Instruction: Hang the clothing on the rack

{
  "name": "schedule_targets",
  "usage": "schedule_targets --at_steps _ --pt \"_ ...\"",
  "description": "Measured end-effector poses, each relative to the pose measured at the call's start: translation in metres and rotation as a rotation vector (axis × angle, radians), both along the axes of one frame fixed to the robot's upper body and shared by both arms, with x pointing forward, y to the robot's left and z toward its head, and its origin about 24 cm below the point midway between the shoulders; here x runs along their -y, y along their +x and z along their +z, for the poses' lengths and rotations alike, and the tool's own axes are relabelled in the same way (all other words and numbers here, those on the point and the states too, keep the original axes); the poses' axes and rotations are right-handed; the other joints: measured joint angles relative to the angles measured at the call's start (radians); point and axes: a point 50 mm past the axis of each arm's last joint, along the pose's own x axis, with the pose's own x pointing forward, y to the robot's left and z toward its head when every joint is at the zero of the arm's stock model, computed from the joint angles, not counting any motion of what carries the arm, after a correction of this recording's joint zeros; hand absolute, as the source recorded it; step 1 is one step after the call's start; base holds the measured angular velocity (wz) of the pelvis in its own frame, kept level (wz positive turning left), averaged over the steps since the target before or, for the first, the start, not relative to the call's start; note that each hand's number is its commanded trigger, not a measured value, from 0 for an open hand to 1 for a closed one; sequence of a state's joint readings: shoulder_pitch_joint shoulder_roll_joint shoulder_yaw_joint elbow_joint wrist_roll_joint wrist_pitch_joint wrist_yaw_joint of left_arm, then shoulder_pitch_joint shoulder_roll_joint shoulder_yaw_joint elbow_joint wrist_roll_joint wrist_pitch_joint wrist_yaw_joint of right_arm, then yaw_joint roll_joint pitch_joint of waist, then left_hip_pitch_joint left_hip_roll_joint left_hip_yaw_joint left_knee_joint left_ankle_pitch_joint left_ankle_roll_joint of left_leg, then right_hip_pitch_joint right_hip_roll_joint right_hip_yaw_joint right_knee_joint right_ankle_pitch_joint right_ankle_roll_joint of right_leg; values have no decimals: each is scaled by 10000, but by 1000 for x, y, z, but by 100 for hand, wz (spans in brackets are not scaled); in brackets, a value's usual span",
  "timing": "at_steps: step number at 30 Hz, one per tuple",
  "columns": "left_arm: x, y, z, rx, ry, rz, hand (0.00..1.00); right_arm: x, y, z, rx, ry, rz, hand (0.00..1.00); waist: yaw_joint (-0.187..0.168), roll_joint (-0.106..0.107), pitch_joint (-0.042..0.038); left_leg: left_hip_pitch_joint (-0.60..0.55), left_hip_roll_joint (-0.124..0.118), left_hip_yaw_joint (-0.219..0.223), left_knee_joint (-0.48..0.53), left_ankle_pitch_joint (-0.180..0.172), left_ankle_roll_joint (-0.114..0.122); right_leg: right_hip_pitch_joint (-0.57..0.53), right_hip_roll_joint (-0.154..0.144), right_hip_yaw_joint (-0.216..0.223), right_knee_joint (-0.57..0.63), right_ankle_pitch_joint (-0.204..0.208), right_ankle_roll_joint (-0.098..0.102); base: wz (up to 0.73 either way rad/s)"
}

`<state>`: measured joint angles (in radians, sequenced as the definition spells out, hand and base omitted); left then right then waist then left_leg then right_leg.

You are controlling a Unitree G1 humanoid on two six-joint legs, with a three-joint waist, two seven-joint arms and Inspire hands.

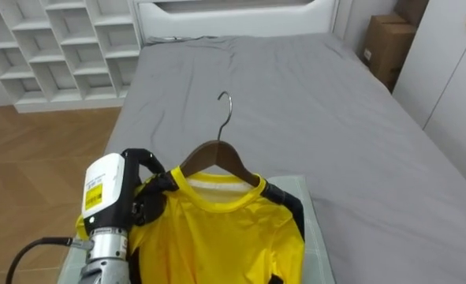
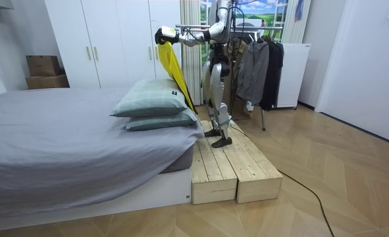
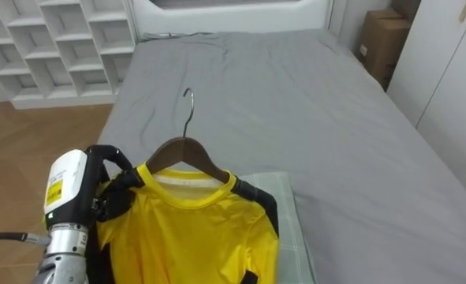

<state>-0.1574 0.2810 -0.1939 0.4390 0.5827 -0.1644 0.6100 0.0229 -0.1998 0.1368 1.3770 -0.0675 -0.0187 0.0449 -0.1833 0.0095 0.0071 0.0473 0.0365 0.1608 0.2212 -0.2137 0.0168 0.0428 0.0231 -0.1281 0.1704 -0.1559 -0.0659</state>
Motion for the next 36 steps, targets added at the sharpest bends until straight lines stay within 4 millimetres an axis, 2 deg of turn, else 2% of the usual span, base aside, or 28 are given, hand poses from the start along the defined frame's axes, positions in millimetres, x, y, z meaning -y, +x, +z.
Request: schedule_targets --at_steps 8,23,30,32,36 --pt "-1 -1 2 172 107 16 100 2 -5 0 -154 -162 -298 0 -2 -17 -23 40 -8 -46 -18 0 0 80 0 -49 -45 3 0 0" --pt "-1 -1 5 545 63 54 100 4 0 1 110 -580 -460 0 -14 -1 -17 60 -6 -79 -23 0 0 96 -2 -95 -41 1 -1 0" --pt "0 -1 21 1824 -76 268 100 15 1 5 473 -2135 -414 0 60 14 -5 14 -94 -50 -11 0 0 53 -7 -70 -45 -13 9 0" --pt "1 -1 25 2107 -145 284 100 21 7 8 822 -2757 -335 0 227 36 -14 21 -90 11 -17 0 0 3 -1 11 -10 -13 10 -12" --pt "1 -2 25 2277 -192 407 100 37 34 22 2391 -4561 575 0 284 36 -14 66 -107 -2 -8 0 0 83 -19 -85 -25 -12 14 3"
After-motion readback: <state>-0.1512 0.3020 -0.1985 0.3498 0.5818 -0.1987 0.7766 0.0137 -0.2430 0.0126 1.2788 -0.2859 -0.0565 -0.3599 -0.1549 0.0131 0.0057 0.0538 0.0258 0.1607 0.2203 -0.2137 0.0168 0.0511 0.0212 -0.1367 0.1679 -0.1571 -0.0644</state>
